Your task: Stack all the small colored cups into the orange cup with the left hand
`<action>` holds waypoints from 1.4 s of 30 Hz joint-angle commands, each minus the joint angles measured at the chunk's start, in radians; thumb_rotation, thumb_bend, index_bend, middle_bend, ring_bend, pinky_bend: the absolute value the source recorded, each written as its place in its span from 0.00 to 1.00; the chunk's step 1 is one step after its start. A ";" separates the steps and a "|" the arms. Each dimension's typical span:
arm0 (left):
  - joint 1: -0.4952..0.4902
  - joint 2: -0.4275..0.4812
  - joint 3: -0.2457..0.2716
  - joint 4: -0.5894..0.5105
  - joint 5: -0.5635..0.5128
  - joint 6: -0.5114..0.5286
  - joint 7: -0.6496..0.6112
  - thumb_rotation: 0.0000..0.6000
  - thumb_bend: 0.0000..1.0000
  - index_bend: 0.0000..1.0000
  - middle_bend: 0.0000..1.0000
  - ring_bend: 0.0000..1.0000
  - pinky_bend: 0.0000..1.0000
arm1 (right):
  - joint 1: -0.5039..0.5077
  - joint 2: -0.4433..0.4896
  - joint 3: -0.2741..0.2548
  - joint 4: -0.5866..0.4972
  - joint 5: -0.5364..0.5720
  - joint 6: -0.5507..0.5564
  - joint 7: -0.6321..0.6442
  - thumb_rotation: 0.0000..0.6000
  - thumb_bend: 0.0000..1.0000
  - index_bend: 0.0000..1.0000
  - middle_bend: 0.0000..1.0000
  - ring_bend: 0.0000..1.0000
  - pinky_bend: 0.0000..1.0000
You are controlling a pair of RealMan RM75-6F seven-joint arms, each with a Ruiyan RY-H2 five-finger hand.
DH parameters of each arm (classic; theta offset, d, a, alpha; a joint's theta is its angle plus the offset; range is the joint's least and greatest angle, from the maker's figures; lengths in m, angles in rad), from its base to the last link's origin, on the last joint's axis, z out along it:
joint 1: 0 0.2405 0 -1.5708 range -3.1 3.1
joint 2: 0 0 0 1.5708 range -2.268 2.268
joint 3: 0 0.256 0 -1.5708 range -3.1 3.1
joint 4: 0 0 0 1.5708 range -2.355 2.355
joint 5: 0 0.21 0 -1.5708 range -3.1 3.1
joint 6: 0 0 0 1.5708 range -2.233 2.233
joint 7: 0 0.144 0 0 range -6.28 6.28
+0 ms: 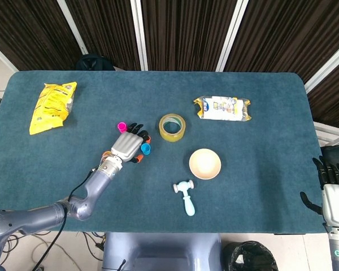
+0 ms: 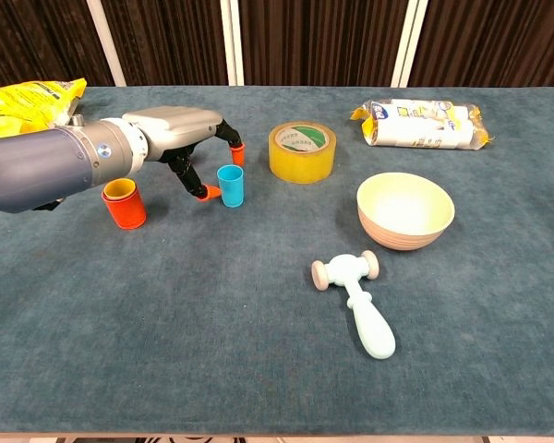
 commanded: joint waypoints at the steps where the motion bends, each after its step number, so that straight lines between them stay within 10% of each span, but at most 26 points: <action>1: -0.005 -0.006 0.001 0.006 -0.003 0.000 0.008 1.00 0.30 0.37 0.21 0.00 0.00 | 0.000 0.000 0.000 0.000 0.000 0.000 0.001 1.00 0.32 0.09 0.08 0.13 0.08; 27: -0.009 0.016 -0.011 -0.036 -0.001 0.051 0.024 1.00 0.37 0.48 0.25 0.00 0.00 | 0.000 0.002 0.002 0.001 0.005 -0.004 0.010 1.00 0.32 0.09 0.08 0.13 0.08; 42: 0.140 0.386 0.051 -0.447 0.028 0.162 0.040 1.00 0.36 0.45 0.24 0.00 0.00 | -0.002 0.004 -0.001 -0.009 0.003 -0.002 0.006 1.00 0.32 0.09 0.08 0.13 0.08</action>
